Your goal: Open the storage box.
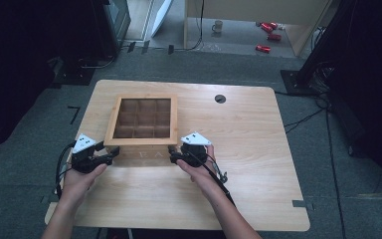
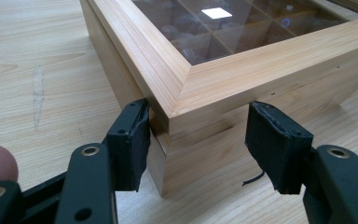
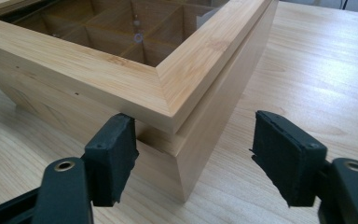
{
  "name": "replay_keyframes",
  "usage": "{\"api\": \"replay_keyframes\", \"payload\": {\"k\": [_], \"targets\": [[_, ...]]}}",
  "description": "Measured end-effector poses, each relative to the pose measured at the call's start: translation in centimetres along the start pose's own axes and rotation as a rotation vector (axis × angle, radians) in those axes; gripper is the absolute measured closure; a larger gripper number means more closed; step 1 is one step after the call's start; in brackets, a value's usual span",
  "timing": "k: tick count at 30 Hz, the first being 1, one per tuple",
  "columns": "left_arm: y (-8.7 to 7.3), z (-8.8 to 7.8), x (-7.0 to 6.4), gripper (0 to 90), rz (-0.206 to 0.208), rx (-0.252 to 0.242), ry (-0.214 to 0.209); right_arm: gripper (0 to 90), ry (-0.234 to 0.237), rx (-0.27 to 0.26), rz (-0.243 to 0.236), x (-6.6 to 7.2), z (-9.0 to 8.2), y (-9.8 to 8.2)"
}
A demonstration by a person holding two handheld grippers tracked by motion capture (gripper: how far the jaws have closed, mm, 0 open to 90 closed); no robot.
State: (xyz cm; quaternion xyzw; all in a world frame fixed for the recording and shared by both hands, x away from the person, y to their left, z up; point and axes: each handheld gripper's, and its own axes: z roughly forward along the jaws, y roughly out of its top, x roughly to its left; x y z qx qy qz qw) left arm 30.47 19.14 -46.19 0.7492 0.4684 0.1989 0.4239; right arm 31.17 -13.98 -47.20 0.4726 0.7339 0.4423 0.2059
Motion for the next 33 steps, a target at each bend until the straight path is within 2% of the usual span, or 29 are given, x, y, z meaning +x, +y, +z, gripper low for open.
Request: {"api": "replay_keyframes", "payload": {"k": [4,7,13,16,18,21,27,31,33], "targets": [[-0.1,-0.1,0.3,39.9,-0.02,-0.011,-0.03,33.4,0.0,-0.011,-0.029,0.1,0.0,0.0],[-0.4,-0.5,0.5,37.1,-0.057,-0.025,-0.075,33.4,0.003,-0.003,-0.04,0.1,0.0,0.0],[-2.1,-0.8,0.5,27.5,-0.039,0.044,-0.087,33.3,-0.001,-0.019,-0.061,0.2,-0.1,0.2],[-3.2,-0.6,0.5,23.0,-0.014,0.092,-0.068,33.2,0.001,-0.031,-0.064,0.2,-0.2,0.4],[-3.8,-0.3,0.6,20.4,-0.012,0.117,-0.049,33.0,0.001,-0.035,-0.065,0.2,-0.3,0.5],[-4.3,0.3,0.8,17.7,-0.02,0.141,-0.005,32.9,-0.001,-0.041,-0.076,0.3,-0.4,0.8],[-5.3,0.9,0.5,15.9,0.012,0.187,0.048,31.3,0.003,-0.058,-0.09,0.3,-0.7,1.5],[-5.7,0.8,0.3,15.0,0.012,0.187,0.055,29.9,0.0,-0.075,-0.113,0.2,-0.9,2.2],[-6.1,0.8,0.2,15.1,0.018,0.169,0.073,29.6,0.004,-0.087,-0.113,0.1,-1.0,2.6]]}}
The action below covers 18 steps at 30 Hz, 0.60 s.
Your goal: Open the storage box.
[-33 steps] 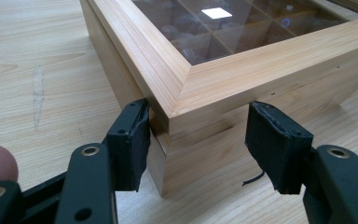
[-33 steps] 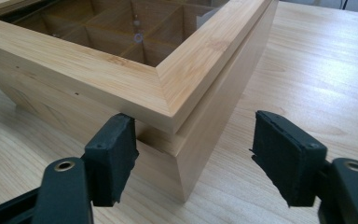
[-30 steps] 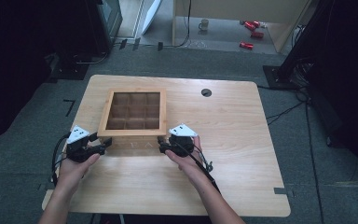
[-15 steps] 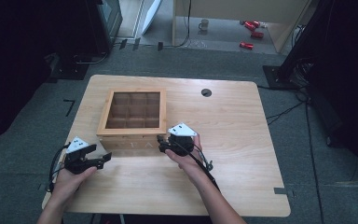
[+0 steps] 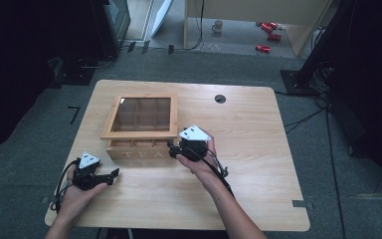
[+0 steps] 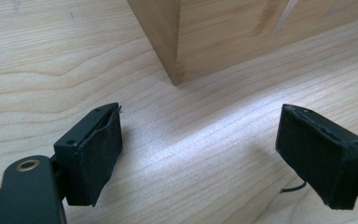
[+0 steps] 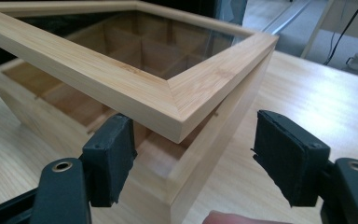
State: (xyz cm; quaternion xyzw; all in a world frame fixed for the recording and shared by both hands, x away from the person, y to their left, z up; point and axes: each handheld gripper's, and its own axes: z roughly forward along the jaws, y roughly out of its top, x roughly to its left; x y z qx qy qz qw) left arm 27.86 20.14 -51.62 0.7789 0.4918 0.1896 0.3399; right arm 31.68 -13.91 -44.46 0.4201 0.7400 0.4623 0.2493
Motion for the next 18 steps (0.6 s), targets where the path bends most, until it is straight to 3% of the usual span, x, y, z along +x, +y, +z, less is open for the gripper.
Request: {"api": "replay_keyframes", "payload": {"k": [4,13,18], "targets": [[0.0,0.1,-0.6,15.6,0.034,0.009,0.041,29.0,0.004,-0.025,-0.013,-0.3,-0.2,1.0],[0.0,0.1,-0.4,15.7,0.017,0.003,0.028,27.4,0.016,-0.087,-0.054,-1.3,-0.4,4.0],[0.0,0.1,-0.2,15.7,0.003,-0.005,0.017,27.4,0.015,-0.086,-0.075,-1.7,0.1,5.4]]}}
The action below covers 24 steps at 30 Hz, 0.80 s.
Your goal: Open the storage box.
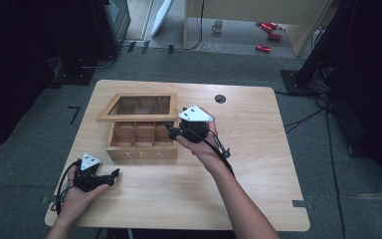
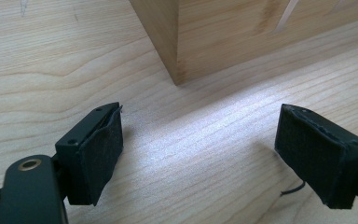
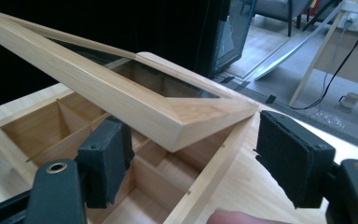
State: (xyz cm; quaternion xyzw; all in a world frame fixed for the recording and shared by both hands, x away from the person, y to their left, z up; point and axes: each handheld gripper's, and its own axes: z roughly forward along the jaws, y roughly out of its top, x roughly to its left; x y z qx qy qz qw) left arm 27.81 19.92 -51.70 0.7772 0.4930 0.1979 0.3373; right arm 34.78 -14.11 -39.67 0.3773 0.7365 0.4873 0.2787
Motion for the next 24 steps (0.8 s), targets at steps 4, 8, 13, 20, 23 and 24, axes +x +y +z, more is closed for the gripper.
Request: {"api": "replay_keyframes", "payload": {"k": [4,8,13,20,23,24], "targets": [[0.0,0.0,0.1,15.7,-0.006,-0.003,-0.006,27.4,0.006,-0.005,0.011,-0.5,0.6,0.8],[0.0,0.0,0.1,15.7,-0.011,-0.005,-0.01,27.7,0.014,-0.025,0.014,-1.0,1.1,1.7],[0.0,-0.1,0.2,15.7,-0.009,-0.002,-0.014,34.8,0.028,-0.044,-0.016,-1.4,1.7,2.6],[0.0,-0.1,0.3,15.7,-0.014,-0.001,-0.02,44.6,0.059,-0.086,-0.007,-2.3,2.5,3.5],[0.0,-0.1,0.3,15.7,-0.015,-0.001,-0.021,48.6,0.042,-0.079,-0.012,-2.7,3.2,3.7],[0.0,-0.1,0.3,15.7,-0.016,-0.002,-0.021,48.7,0.039,-0.077,-0.018,-2.8,3.4,3.6]]}}
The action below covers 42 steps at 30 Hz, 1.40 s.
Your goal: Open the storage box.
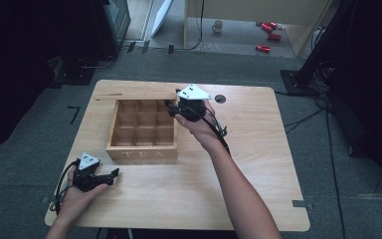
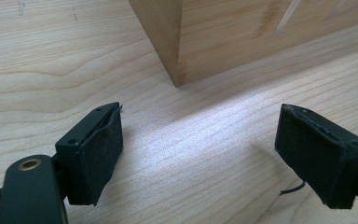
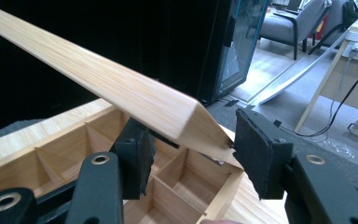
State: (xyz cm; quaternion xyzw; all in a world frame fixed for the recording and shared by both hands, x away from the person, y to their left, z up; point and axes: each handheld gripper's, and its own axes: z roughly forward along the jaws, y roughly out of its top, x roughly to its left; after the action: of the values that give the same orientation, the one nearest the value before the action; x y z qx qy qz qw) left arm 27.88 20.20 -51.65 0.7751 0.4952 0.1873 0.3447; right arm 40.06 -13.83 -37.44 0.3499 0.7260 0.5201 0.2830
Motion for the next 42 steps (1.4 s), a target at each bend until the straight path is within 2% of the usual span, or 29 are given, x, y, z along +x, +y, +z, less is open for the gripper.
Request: {"api": "replay_keyframes", "payload": {"k": [5,11,20,28,42], "targets": [[0.0,0.0,0.0,15.7,-0.002,-0.001,-0.002,49.0,-0.011,0.007,-0.023,-0.3,0.8,0.1],[0.0,0.0,0.1,15.8,-0.005,-0.005,-0.005,52.8,-0.026,-0.013,-0.009,-0.9,1.2,0.6],[0.0,0.0,0.1,15.8,-0.009,-0.006,-0.01,60.8,-0.03,-0.047,0.044,-2.5,2.2,1.5],[0.1,0.1,0.1,15.7,-0.009,-0.004,-0.014,62.9,-0.04,-0.043,0.029,-3.4,3.2,2.5],[0.1,0.1,0.1,15.8,-0.007,-0.005,-0.015,65.9,-0.096,-0.049,0.06,-4.7,5.5,4.1]]}}
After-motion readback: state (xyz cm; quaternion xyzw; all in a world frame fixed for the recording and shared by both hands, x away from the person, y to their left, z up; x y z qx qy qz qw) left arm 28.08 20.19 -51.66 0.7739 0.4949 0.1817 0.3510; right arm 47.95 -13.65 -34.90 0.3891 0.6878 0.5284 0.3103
